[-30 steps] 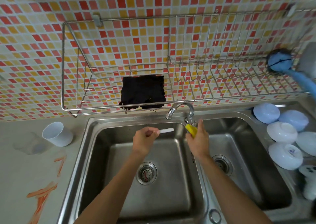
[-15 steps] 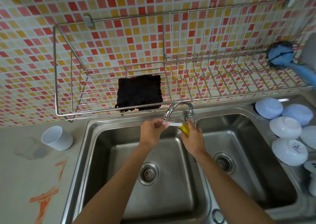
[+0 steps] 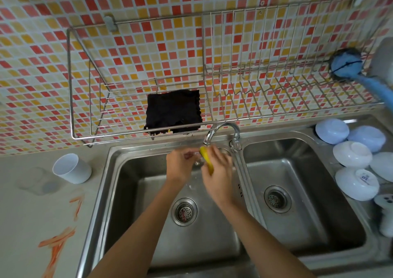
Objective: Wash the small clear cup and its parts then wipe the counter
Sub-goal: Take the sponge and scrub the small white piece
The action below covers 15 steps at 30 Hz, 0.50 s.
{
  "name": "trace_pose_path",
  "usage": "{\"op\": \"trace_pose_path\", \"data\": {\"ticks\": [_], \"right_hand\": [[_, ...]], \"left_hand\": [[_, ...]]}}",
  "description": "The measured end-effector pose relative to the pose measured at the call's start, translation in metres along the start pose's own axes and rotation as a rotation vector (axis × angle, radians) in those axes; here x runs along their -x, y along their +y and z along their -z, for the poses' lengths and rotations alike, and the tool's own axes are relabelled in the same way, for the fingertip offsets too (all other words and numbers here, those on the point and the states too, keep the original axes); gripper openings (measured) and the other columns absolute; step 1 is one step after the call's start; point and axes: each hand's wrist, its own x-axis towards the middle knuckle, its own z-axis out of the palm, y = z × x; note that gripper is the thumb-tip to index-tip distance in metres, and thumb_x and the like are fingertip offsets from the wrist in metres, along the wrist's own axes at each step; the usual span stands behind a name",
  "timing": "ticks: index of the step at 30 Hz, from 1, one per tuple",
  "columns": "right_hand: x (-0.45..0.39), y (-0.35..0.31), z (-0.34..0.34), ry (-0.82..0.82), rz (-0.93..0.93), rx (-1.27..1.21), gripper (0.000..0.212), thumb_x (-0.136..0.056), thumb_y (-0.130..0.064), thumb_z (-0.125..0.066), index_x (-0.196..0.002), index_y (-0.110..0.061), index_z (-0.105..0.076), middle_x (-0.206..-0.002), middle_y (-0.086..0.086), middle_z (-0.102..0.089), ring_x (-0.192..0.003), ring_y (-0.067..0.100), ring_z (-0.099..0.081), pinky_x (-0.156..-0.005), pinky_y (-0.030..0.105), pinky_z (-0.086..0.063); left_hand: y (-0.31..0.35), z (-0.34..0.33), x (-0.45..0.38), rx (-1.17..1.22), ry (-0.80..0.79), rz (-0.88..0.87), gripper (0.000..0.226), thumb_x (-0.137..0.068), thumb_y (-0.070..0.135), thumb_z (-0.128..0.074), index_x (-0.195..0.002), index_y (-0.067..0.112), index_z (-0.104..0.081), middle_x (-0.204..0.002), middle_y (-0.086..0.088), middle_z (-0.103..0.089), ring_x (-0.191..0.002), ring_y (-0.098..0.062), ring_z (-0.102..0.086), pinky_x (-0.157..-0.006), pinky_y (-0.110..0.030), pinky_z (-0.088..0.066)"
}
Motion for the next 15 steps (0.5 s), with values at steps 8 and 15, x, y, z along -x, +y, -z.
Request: {"op": "trace_pose_path", "data": {"ticks": [8, 15], "right_hand": [[0.002, -0.006, -0.01, -0.014, 0.065, 0.106, 0.057, -0.08, -0.008, -0.068, -0.135, -0.014, -0.055, -0.136, 0.007, -0.058, -0.113, 0.029, -0.051, -0.095, 0.044, -0.05], [-0.003, 0.008, -0.004, 0.002, -0.067, -0.023, 0.055, -0.086, -0.007, -0.062, -0.138, -0.02, -0.053, -0.103, -0.003, -0.064, -0.098, 0.013, -0.053, -0.09, 0.042, -0.051]], "left_hand": [[-0.006, 0.018, 0.009, -0.006, 0.048, 0.046, 0.018, -0.081, 0.009, -0.074, -0.098, 0.015, -0.076, -0.088, 0.005, -0.074, -0.073, 0.001, -0.065, -0.073, -0.012, -0.052], [-0.005, 0.016, 0.017, -0.062, 0.022, 0.034, 0.02, -0.082, 0.01, -0.074, -0.102, 0.01, -0.075, -0.092, -0.003, -0.075, -0.073, -0.004, -0.064, -0.069, 0.001, -0.044]]}}
